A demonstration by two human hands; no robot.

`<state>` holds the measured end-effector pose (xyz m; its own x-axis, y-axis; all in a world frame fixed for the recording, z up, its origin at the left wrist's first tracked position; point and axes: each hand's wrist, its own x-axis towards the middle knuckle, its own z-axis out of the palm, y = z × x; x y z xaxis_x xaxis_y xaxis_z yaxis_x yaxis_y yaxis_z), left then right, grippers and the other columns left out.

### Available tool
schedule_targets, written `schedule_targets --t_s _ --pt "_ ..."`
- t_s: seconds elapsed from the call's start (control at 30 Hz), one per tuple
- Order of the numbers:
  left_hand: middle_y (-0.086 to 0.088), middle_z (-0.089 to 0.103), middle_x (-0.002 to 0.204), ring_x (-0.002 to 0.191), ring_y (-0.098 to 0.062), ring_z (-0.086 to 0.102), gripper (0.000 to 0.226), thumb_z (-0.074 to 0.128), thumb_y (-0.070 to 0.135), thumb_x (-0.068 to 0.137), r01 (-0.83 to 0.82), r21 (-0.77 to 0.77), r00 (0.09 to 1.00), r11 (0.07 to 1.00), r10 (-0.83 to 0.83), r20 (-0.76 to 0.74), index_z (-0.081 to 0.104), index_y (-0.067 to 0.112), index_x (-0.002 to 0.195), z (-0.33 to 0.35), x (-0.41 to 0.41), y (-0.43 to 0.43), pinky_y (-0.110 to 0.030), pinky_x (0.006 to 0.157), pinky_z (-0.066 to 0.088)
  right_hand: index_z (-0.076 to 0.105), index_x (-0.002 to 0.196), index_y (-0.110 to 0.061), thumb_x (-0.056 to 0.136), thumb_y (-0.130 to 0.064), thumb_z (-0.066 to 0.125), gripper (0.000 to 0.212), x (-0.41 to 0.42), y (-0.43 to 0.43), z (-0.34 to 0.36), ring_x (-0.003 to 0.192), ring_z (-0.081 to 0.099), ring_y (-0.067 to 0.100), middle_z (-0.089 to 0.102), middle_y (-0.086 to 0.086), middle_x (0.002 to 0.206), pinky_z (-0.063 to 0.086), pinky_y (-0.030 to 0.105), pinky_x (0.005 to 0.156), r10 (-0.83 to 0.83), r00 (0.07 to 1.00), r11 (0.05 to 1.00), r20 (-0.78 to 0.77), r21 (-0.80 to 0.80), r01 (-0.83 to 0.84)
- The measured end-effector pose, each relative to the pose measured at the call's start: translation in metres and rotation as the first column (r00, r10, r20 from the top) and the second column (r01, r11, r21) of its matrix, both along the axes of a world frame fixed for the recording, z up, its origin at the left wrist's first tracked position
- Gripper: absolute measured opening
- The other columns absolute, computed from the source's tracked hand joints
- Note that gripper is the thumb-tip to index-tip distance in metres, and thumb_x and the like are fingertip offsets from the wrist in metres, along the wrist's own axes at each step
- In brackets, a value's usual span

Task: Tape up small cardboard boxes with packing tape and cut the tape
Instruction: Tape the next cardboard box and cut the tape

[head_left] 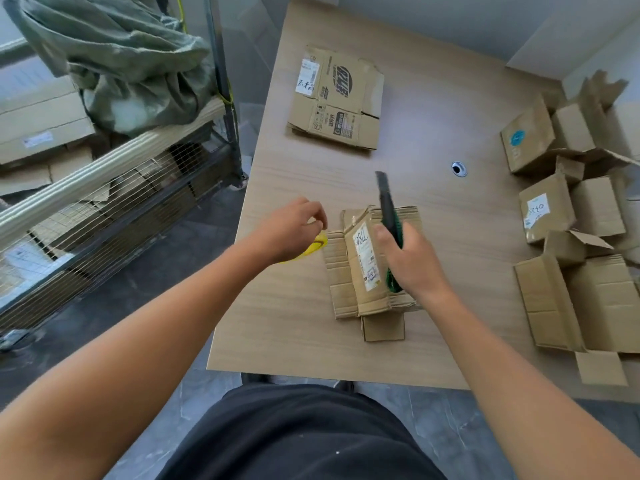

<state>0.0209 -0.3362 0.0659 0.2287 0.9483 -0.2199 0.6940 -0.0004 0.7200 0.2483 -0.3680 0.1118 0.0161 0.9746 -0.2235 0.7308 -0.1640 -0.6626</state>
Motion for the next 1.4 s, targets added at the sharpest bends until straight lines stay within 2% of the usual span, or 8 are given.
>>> schedule_targets --t_s 0.13,0.27,0.57,0.73,0.87,1.0,1.2,1.4 --pt "0.007 0.052 0.110 0.076 -0.005 0.054 0.025 0.051 0.019 0.099 0.009 -0.047 0.976 0.999 0.002 0.217 0.062 0.038 0.088 0.027 0.011 -0.036 -0.027 0.063 0.044 0.056 0.095 -0.018 0.095 -0.038 0.065 0.022 0.002 -0.028 0.002 0.053 0.054 0.020 0.054 0.001 0.065 0.051 0.050 0.058 -0.083 0.838 0.996 -0.540 -0.066 0.056" --pt "0.005 0.052 0.116 0.087 -0.010 0.056 0.020 0.053 0.018 0.100 0.014 -0.014 0.964 1.000 -0.010 0.265 0.065 0.032 0.094 0.051 0.046 -0.061 -0.021 0.060 0.046 0.066 0.090 -0.021 0.080 -0.041 0.080 0.026 0.015 -0.045 -0.001 0.045 0.047 0.014 0.052 -0.004 0.061 0.042 0.026 0.044 0.044 0.860 0.997 -0.508 -0.036 -0.072" --pt "0.007 0.063 0.109 0.074 0.003 0.056 0.017 0.056 0.021 0.102 -0.064 0.070 0.975 0.995 0.048 0.218 0.067 0.023 0.114 0.053 0.139 -0.124 -0.035 0.070 0.053 0.067 0.079 -0.018 0.091 -0.026 0.073 0.016 0.094 -0.076 0.006 0.060 0.054 0.019 0.056 -0.003 0.064 0.051 0.051 0.062 0.125 0.886 0.992 -0.446 0.083 -0.097" --pt "-0.004 0.070 0.112 0.095 -0.012 0.068 0.040 0.053 0.039 0.096 -0.211 -0.203 0.760 0.956 0.291 0.581 0.055 0.029 0.135 0.051 0.172 -0.166 -0.029 0.077 0.056 0.070 0.065 -0.028 0.087 -0.011 0.074 0.028 0.153 -0.083 0.007 0.044 0.047 0.017 0.054 0.000 0.053 0.041 0.028 0.046 -0.145 0.659 0.988 -0.738 -0.145 0.055" --pt "0.008 0.062 0.065 0.054 -0.009 0.054 0.022 0.062 0.038 0.097 -0.093 -0.146 0.958 0.985 0.128 0.256 0.068 0.030 0.117 0.062 0.154 -0.183 -0.020 0.050 0.044 0.070 0.065 -0.030 0.089 -0.013 0.071 0.029 0.216 -0.079 0.003 0.044 0.052 0.019 0.058 0.003 0.053 0.042 0.028 0.044 -0.254 0.581 0.964 -0.773 -0.155 0.215" --pt "0.015 0.071 0.090 0.073 -0.002 0.066 0.016 0.062 0.047 0.094 0.099 -0.213 0.956 0.972 -0.152 -0.252 0.071 0.041 0.106 0.085 0.142 -0.150 -0.029 0.070 0.059 0.069 0.077 -0.022 0.089 -0.018 0.072 0.013 0.228 -0.080 -0.014 0.052 0.059 0.019 0.062 0.006 0.058 0.048 0.029 0.045 -0.166 0.629 0.986 -0.760 -0.128 0.106" --pt "0.006 0.070 0.097 0.075 -0.011 0.066 0.007 0.067 0.039 0.093 -0.013 -0.136 0.946 0.991 -0.032 -0.323 0.069 0.033 0.092 0.057 0.136 -0.093 -0.024 0.050 0.052 0.063 0.084 -0.008 0.091 -0.023 0.072 0.019 0.212 -0.046 -0.069 0.046 0.056 0.015 0.059 0.001 0.054 0.047 0.028 0.043 -0.290 0.730 0.957 -0.619 -0.210 0.203" --pt "0.018 0.063 0.097 0.087 -0.009 0.053 0.009 0.066 0.043 0.091 -0.015 -0.068 0.910 0.998 -0.015 -0.414 0.067 0.035 0.090 0.009 0.132 -0.078 -0.025 0.070 0.036 0.059 0.086 -0.008 0.095 -0.027 0.069 0.023 0.200 -0.032 -0.104 0.046 0.048 0.016 0.052 0.006 0.066 0.045 0.030 0.047 -0.323 0.807 0.924 -0.494 -0.350 0.156"
